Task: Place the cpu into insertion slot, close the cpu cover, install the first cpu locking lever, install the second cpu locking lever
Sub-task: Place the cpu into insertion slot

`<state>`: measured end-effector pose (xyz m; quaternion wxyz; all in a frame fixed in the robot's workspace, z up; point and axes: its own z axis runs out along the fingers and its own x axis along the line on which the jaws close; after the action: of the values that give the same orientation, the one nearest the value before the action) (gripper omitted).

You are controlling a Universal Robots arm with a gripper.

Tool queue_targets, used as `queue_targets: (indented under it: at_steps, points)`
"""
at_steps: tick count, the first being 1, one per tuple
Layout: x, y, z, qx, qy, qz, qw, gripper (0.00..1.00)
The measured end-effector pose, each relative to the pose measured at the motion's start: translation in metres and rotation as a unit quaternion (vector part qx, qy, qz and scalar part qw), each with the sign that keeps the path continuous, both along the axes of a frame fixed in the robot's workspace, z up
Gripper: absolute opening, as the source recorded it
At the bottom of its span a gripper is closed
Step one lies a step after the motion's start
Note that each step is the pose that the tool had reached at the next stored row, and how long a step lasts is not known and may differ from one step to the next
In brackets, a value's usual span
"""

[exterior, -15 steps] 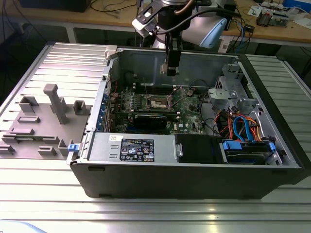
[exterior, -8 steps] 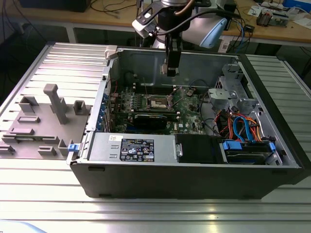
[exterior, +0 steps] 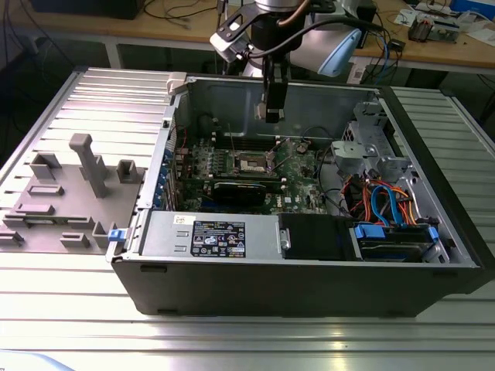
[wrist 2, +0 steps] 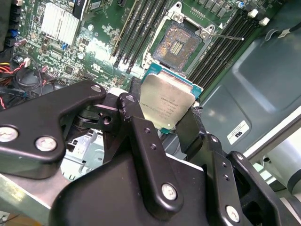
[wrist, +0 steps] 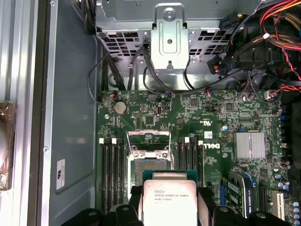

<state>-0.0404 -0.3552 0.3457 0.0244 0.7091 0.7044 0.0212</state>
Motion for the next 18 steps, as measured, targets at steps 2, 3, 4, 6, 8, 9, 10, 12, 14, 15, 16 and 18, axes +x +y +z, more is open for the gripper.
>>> queue_targets:
  at_steps: [2, 3, 4, 6, 8, 9, 10, 12, 14, 15, 16, 18]
  points:
    - [0.0000, 0.0000, -0.0004, 0.0000, 0.0000, 0.000, 1.0000, 0.54]
    - [0.0000, 0.0000, -0.0004, 0.0000, 0.0000, 0.000, 1.0000, 0.54]
    - [0.0000, 0.0000, -0.0004, 0.0000, 0.0000, 0.000, 1.0000, 0.54]
    - [0.0000, 0.0000, -0.0005, 0.0000, 0.0000, 0.000, 1.0000, 0.54]
    - [0.0000, 0.0000, -0.0007, 0.0001, 0.0000, 0.000, 1.0000, 0.54]
    - [0.0000, 0.0000, -0.0009, 0.0001, 0.0000, 0.000, 1.0000, 0.54]
    - [0.0000, 0.0000, -0.0010, 0.0001, 0.0000, 0.000, 1.0000, 0.54]
    - [0.0000, 0.0000, -0.0012, 0.0001, 0.0000, 0.000, 1.0000, 0.54]
    - [0.0000, 0.0000, -0.0014, 0.0000, 0.0000, -0.001, 1.0000, 0.54]
    - [0.0000, 0.0000, -0.0015, 0.0000, 0.0000, -0.002, 1.0000, 0.54]
    - [0.0000, 0.0000, -0.0019, 0.0001, 0.0000, -0.004, 1.0000, 0.54]
    - [0.0000, 0.0000, -0.0021, 0.0000, 0.0000, -0.008, 1.0000, 0.54]
